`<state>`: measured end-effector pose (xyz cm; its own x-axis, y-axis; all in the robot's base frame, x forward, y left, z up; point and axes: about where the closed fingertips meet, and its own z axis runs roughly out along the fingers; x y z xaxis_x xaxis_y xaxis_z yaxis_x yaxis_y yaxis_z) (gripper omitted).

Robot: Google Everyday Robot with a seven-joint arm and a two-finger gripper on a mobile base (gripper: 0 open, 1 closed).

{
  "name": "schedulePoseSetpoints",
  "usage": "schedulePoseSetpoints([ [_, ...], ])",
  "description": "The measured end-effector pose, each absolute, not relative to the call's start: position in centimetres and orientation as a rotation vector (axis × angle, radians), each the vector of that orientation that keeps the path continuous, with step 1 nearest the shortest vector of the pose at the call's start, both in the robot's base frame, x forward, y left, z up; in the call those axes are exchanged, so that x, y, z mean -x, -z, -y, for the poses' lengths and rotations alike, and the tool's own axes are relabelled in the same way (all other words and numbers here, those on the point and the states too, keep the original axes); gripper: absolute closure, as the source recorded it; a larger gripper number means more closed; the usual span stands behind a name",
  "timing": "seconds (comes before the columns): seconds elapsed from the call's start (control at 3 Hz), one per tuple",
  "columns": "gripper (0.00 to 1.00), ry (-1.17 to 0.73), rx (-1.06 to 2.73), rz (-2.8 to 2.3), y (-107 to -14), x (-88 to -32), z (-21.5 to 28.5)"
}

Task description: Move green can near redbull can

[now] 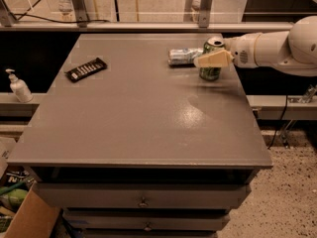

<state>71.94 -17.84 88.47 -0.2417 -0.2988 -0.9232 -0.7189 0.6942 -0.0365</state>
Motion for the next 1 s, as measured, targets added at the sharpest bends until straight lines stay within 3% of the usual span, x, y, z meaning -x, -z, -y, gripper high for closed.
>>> schedulePoseSetpoints([
  [0.33, 0.0, -0.505, 0.797, -1.836, -88.0, -71.7, 17.8],
  [1.0, 0.0, -0.514, 0.813, -1.806, -88.9, -68.7, 22.6],
])
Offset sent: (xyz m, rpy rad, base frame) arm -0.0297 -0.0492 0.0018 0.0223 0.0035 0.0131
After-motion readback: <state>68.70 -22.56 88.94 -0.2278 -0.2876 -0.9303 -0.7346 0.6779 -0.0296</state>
